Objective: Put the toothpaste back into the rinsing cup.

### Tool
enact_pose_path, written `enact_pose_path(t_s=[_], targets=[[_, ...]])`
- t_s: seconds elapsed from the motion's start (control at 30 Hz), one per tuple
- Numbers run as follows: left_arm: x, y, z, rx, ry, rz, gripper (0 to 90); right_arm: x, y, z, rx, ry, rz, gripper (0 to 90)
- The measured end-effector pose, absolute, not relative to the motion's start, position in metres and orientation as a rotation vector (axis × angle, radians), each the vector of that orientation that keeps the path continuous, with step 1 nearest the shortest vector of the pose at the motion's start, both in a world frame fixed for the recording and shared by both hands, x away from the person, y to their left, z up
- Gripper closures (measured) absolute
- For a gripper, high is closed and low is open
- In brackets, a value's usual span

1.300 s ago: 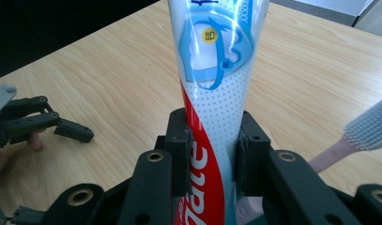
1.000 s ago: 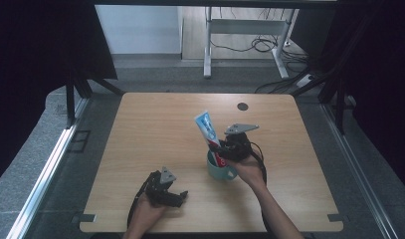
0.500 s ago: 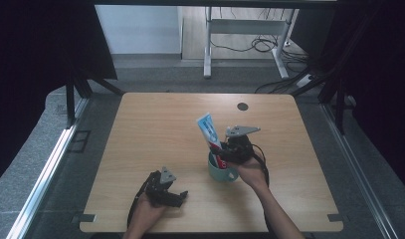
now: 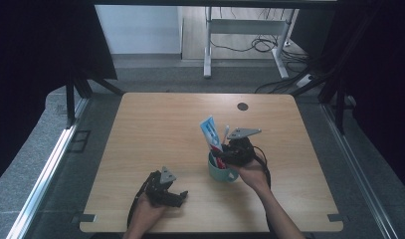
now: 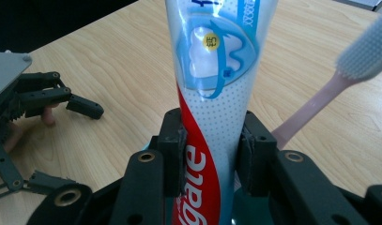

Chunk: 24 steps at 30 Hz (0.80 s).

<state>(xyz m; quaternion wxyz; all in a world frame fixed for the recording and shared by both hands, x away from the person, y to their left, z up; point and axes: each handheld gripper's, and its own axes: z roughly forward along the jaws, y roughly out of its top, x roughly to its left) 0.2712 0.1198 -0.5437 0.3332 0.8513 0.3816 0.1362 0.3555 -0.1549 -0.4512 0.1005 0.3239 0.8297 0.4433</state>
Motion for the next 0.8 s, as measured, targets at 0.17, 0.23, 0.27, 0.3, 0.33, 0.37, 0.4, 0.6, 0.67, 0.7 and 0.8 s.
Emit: enact_pose_path(t_s=[0.17,0.23,0.27,0.3,0.33,0.37,0.4,0.6,0.67,0.7,0.8], targets=[[0.2712,0.1198,-0.5437,2.224,0.996,0.357,5.8,0.3541,-0.1556,-0.4533,0.947,2.472,1.288,65.2],[0.2713,0.1199,-0.5437,2.224,0.995,0.357,5.8,0.3536,-0.1557,-0.4543,0.944,2.485,1.259,64.0],[0.2712,0.1198,-0.5437,2.224,0.995,0.357,5.8,0.3537,-0.1552,-0.4558,0.938,2.494,1.228,63.1],[0.2712,0.1197,-0.5437,2.222,0.997,0.356,5.8,0.3529,-0.1558,-0.4566,0.932,2.491,1.239,63.3],[0.2712,0.1198,-0.5437,2.224,0.996,0.357,5.8,0.353,-0.1567,-0.4567,0.944,2.489,1.251,63.5],[0.2713,0.1199,-0.5437,2.224,0.995,0.357,5.8,0.3532,-0.1571,-0.4566,0.95,2.488,1.253,63.5],[0.2712,0.1198,-0.5437,2.223,0.996,0.357,5.8,0.3533,-0.1571,-0.4566,0.948,2.486,1.249,63.5],[0.2712,0.1198,-0.5437,2.224,0.995,0.357,5.8,0.3538,-0.1573,-0.4558,0.957,2.491,1.255,61.7],[0.2712,0.1198,-0.5437,2.224,0.996,0.357,5.8,0.3539,-0.1576,-0.4548,0.964,2.486,1.263,59.9],[0.2712,0.1198,-0.5437,2.224,0.996,0.357,5.8,0.354,-0.158,-0.4539,0.966,2.485,1.271,58.6],[0.2712,0.1198,-0.5437,2.224,0.995,0.357,5.8,0.354,-0.159,-0.4496,0.972,2.481,1.289,55.2]])
